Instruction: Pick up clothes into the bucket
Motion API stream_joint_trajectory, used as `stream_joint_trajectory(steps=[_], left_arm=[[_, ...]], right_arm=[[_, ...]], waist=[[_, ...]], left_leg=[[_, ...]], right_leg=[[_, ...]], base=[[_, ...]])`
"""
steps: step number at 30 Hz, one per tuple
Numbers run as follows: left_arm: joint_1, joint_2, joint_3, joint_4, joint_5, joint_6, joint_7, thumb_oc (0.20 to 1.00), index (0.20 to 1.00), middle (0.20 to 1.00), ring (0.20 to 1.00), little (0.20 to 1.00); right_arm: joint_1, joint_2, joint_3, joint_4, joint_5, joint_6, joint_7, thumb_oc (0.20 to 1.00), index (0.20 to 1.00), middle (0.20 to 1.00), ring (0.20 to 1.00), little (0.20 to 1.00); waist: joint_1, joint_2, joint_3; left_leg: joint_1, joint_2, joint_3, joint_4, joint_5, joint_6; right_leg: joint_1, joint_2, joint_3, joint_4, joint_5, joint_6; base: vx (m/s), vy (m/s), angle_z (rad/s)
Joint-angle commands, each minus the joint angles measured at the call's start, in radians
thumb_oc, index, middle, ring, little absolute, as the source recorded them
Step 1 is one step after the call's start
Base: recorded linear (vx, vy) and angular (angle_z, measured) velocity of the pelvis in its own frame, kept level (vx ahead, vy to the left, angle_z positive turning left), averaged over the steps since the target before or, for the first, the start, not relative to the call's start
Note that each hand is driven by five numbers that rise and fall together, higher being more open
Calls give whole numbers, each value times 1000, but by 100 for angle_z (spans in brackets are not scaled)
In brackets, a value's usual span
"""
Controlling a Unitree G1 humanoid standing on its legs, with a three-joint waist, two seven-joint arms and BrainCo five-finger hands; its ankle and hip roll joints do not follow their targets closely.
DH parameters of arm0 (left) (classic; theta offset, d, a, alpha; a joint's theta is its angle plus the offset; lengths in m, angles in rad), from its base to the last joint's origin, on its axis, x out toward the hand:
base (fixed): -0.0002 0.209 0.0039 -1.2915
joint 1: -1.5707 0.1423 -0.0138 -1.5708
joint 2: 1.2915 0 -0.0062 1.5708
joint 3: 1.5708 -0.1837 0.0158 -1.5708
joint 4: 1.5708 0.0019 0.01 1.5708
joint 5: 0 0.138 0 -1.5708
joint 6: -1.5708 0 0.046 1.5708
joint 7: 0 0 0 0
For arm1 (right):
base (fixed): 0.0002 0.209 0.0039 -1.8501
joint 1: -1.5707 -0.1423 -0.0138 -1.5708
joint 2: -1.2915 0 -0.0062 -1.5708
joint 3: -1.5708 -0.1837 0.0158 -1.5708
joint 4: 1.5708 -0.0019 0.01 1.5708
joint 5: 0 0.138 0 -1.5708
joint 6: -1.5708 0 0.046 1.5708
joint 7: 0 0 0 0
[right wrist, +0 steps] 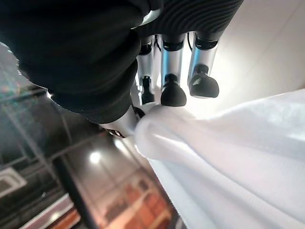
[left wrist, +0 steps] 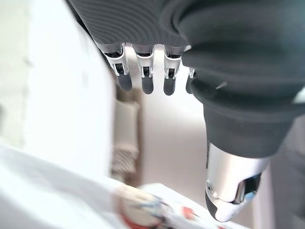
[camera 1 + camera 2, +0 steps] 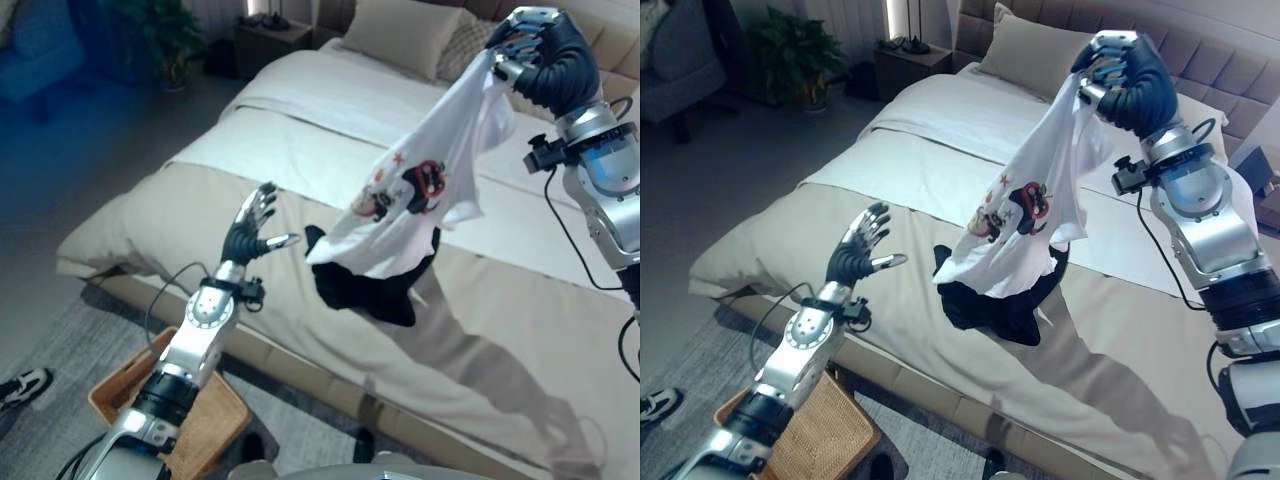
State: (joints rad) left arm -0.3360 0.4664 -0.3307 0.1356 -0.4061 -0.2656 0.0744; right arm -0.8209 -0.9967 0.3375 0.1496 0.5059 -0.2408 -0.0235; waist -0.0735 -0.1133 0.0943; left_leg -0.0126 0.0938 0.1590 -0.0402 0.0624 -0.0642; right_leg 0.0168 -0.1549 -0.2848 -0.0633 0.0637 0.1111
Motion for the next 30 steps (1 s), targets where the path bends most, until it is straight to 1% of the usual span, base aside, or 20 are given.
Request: stream_joint_trajectory(steps=[1,2,3,5,6,7,10,11,12,13,14,15,19,22,24,26,27,28,30], left_arm=[[-145,17,-101,11,2,-24,-28,1000,1000,1000,1000,1000],[-145,17,-101,11,2,-24,-28,1000,1000,1000,1000,1000],[-203,6,-143,39,28,-16,-22,1000,1000,1000,1000,1000],[-259,-27,-192,97,31,-2,-19,1000,1000,1000,1000,1000],[-262,-29,-193,101,31,-3,-18,1000,1000,1000,1000,1000],[-302,-52,-229,133,33,5,-15,1000,1000,1000,1000,1000],[-352,-107,-298,180,-36,26,-43,1000,1000,1000,1000,1000],[-353,-108,-299,182,-36,25,-43,1000,1000,1000,1000,1000],[-368,-125,-325,189,-68,34,-62,1000,1000,1000,1000,1000],[-384,-148,-364,198,-177,53,-100,1000,1000,1000,1000,1000],[-385,-157,-382,202,-226,62,-115,1000,1000,1000,1000,1000],[-387,-168,-403,208,-245,71,-128,1000,1000,1000,1000,1000],[-415,-175,-475,247,-170,91,-147,1000,1000,1000,1000,1000],[-426,-204,-493,306,-131,100,-147,1000,1000,1000,1000,1000],[-427,-250,-513,399,-81,119,-151,1000,1000,1000,1000,1000],[-431,-279,-517,460,-3,124,-134,1000,1000,1000,1000,1000],[-432,-282,-517,463,0,122,-134,1000,1000,1000,1000,1000],[-436,-311,-514,528,74,123,-116,1000,1000,1000,1000,1000],[-439,-340,-508,568,71,116,-116,1000,1000,1000,1000,1000]], right_arm=[[-56,-28,26,-71,145,-41,38,200,200,200,200,200],[-56,-28,26,-71,145,-41,38,200,200,200,200,200],[-62,-26,43,-81,160,-34,50,200,200,200,200,200],[-82,-27,69,-93,156,-26,51,200,200,200,200,200],[-83,-28,70,-92,156,-26,51,200,200,200,200,200],[-93,-24,83,-98,166,-24,54,200,200,200,200,200],[-109,-20,110,-99,176,-22,60,200,200,200,200,200],[-110,-21,110,-99,176,-22,60,200,200,200,200,200],[-114,-23,119,-101,177,-21,58,200,200,200,200,200],[-131,-19,143,-101,184,-19,59,200,200,200,200,200],[-139,-18,153,-98,187,-21,57,200,200,200,200,200],[-149,-16,162,-93,186,-22,54,200,200,200,200,200],[-186,-19,191,-83,181,-25,51,200,200,200,200,200],[-202,-18,204,-83,176,-25,49,200,200,200,200,200],[-221,-8,205,-88,175,-30,45,200,200,200,200,200],[-225,0,204,-86,170,-32,42,200,200,200,200,200],[-225,-1,204,-86,170,-32,42,200,200,200,200,200],[-235,7,206,-88,162,-31,41,200,200,200,200,200],[-245,14,207,-87,165,-34,39,200,200,200,200,200]], waist=[[7,-15,-86],[7,-15,-86],[0,-14,-92],[-6,-12,-95],[-6,-11,-94],[-10,-10,-96],[-20,-6,-101],[-19,-6,-100],[-23,-4,-102],[-30,-1,-104],[-32,0,-105],[-35,1,-106],[-43,3,-109],[-47,3,-109],[-55,4,-110],[-57,4,-111],[-57,5,-111],[-61,2,-112],[-65,2,-114]], left_leg=[[-9,88,58,105,-61,-65],[-9,88,58,105,-61,-65],[-2,89,61,104,-60,-66],[0,90,59,102,-57,-68],[0,90,58,102,-57,-68],[0,89,57,106,-57,-67],[0,88,53,107,-56,-66],[0,88,53,107,-56,-66],[1,87,52,106,-56,-65],[4,87,54,104,-55,-63],[5,85,54,104,-55,-62],[6,85,55,104,-56,-62],[7,84,57,101,-55,-61],[5,82,55,102,-54,-61],[3,82,55,103,-55,-59],[2,83,55,103,-55,-59],[2,82,55,103,-55,-59],[2,83,56,105,-56,-58],[1,82,57,106,-56,-57]], right_leg=[[8,-83,-31,30,45,94],[8,-83,-31,30,45,94],[13,-80,-31,29,45,95],[18,-78,-29,27,45,95],[19,-78,-30,27,45,95],[22,-77,-29,28,45,95],[25,-77,-31,28,48,95],[25,-77,-31,28,48,95],[27,-77,-30,28,49,95],[26,-77,-28,28,50,96],[26,-77,-27,28,51,96],[25,-77,-26,29,52,96],[24,-77,-22,27,54,97],[24,-77,-22,28,54,96],[23,-78,-22,28,53,95],[22,-78,-20,29,54,95],[22,-78,-20,29,53,95],[20,-79,-19,32,53,94],[18,-78,-18,33,53,93]], base=[[0,0,0],[0,0,0],[0,0,0],[5,-5,-2],[0,0,0],[0,0,0],[1,-1,1],[0,0,0],[0,0,0],[0,0,0],[0,0,0],[0,0,0],[0,0,0],[0,0,0],[0,0,0],[0,0,0],[0,0,0],[0,0,0],[0,0,0]])
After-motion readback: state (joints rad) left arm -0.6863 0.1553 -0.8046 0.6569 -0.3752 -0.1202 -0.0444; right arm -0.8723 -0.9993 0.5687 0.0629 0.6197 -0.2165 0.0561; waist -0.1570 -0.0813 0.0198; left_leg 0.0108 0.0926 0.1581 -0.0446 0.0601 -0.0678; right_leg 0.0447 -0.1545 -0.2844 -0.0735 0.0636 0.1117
